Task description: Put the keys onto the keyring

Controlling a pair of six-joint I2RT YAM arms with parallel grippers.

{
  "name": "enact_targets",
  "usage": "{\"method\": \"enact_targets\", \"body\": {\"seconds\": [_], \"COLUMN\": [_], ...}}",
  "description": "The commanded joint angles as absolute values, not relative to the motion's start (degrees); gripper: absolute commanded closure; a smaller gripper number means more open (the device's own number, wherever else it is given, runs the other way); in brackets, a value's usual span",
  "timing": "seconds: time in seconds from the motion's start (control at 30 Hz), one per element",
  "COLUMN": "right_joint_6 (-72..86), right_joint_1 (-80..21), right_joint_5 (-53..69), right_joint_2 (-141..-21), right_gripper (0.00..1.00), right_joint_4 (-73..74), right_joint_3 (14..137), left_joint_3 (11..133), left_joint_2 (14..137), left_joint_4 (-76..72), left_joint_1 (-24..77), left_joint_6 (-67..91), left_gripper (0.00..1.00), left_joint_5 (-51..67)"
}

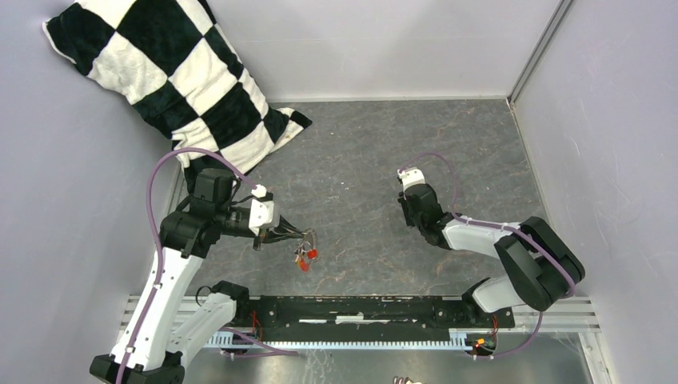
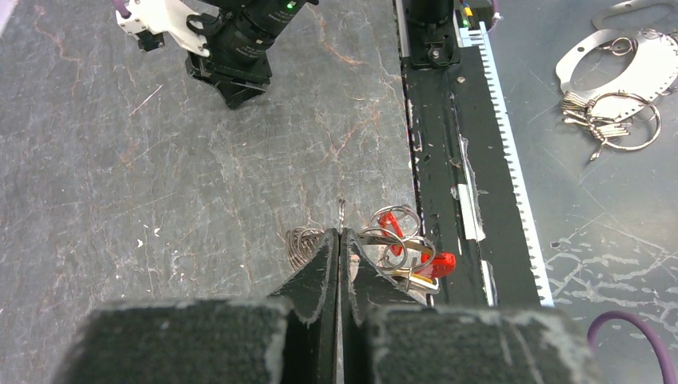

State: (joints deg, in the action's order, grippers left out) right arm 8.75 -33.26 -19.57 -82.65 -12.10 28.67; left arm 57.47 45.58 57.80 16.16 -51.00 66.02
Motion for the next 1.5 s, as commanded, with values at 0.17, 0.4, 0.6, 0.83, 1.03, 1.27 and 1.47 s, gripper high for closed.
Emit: {"method": "enact_targets", "body": {"seconds": [0.17, 0.4, 0.6, 0.83, 1.03, 1.27, 1.47], "right_joint_6": [7.9, 8.7, 9.2, 9.7, 9.4, 7.6, 7.3], "right_joint_1": [-33.1, -33.1, -33.0, -32.7, -32.0, -31.7, -31.7], "right_joint_5": [-20.1, -21.7, -21.7, -22.2, -22.0, -22.0, -17.2], "right_joint_2": [-77.2, -79.0, -82.0, -81.9, -81.1, -79.7, -78.7], "right_gripper": [0.55, 0.48, 0.52, 0.61, 0.77, 1.0, 1.0], "right_joint_4": [-8.4, -10.1, -12.2, -13.4, -14.6, -14.1, -13.8], "right_joint_3": [29.8, 27.6, 27.2, 24.9, 24.5, 26.1, 27.6], "left_joint_3": [59.1, 58.9, 59.6, 59.7, 59.9, 60.1, 60.2], "left_joint_2": [44.6, 44.7, 45.3, 45.1, 45.0, 45.3, 45.1], "left_joint_4": [57.8, 57.8, 57.8, 57.8, 57.8, 57.8, 57.8], "left_joint_1": [16.3, 16.3, 16.3, 16.3, 16.3, 16.3, 16.3], "left_joint_6": [-53.1, -53.8, -53.9, -53.9, -53.1, -52.4, -52.3], "left_gripper": [0.98, 0.98, 0.98, 0.98, 0.98, 0.98, 0.98], "left_joint_5": [66.3, 66.1, 66.1, 66.1, 66.4, 66.2, 66.2]}}
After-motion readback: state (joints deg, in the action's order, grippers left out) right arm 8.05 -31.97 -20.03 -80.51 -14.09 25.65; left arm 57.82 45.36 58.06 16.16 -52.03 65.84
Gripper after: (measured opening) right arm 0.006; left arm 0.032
